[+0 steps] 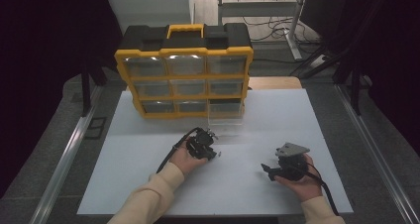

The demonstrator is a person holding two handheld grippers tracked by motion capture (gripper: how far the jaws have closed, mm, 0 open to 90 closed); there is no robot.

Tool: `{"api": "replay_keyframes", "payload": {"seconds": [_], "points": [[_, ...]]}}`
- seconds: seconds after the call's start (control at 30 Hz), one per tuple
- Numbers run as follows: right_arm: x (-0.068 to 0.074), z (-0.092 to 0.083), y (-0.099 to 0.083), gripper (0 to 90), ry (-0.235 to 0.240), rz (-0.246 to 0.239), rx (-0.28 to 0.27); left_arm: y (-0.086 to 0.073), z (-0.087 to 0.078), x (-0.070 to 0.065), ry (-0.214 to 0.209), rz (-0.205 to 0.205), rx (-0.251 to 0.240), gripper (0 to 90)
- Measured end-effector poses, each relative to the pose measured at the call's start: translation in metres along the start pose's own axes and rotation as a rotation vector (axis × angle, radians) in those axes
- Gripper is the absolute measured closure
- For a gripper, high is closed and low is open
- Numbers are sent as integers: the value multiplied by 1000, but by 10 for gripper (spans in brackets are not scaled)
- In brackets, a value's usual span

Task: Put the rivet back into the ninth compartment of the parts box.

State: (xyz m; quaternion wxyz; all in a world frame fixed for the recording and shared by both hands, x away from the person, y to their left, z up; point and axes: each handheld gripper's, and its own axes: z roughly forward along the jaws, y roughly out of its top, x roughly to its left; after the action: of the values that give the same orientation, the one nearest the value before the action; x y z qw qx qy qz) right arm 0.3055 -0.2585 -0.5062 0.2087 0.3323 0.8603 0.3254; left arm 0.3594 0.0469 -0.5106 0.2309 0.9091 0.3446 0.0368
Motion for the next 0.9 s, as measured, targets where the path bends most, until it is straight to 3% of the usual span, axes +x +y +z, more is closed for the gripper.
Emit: {"api": "replay_keyframes", "payload": {"seconds": [0.9], "points": [[0,0,0,210,-3,-2,-1,2,-3,2,-3,3,0,797]]}}
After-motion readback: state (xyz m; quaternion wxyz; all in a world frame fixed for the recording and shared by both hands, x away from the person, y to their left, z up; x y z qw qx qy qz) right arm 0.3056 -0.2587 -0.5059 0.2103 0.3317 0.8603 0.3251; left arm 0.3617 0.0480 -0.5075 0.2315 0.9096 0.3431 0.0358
